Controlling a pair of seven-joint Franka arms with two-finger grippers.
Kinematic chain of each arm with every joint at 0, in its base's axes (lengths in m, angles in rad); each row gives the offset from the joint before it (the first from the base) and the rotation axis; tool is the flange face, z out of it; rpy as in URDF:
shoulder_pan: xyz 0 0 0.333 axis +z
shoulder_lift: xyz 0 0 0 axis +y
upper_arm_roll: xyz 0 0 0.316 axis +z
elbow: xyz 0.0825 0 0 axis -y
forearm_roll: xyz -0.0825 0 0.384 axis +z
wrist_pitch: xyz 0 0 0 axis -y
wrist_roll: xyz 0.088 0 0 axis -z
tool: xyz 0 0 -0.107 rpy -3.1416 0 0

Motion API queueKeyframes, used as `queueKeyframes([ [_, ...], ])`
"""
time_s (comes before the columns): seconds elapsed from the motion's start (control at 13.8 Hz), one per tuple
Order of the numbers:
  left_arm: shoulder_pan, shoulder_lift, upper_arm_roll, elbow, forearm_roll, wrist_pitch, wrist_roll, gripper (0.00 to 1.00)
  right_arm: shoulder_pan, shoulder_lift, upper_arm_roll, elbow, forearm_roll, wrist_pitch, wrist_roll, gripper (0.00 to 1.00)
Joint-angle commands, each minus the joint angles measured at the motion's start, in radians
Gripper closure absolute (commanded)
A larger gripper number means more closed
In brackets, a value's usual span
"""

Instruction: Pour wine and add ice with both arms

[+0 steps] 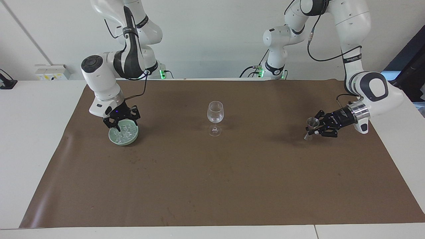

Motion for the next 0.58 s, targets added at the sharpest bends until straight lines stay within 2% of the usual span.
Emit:
queueKeyframes([
  [0.0,0.050,0.084,-0.009,0.073,-0.047,-0.049,0.026,1.00,-0.047,0.013,0.002,-0.032,0.019,0.044,-0.115,0.21],
  [0.14,0.070,0.139,-0.007,0.110,-0.066,-0.075,0.027,1.00,-0.044,0.013,0.002,-0.048,0.019,0.081,-0.114,0.27],
  [0.51,0.103,0.176,-0.007,0.106,-0.070,-0.062,0.052,1.00,-0.019,0.034,0.002,-0.051,0.019,0.121,-0.066,0.30],
])
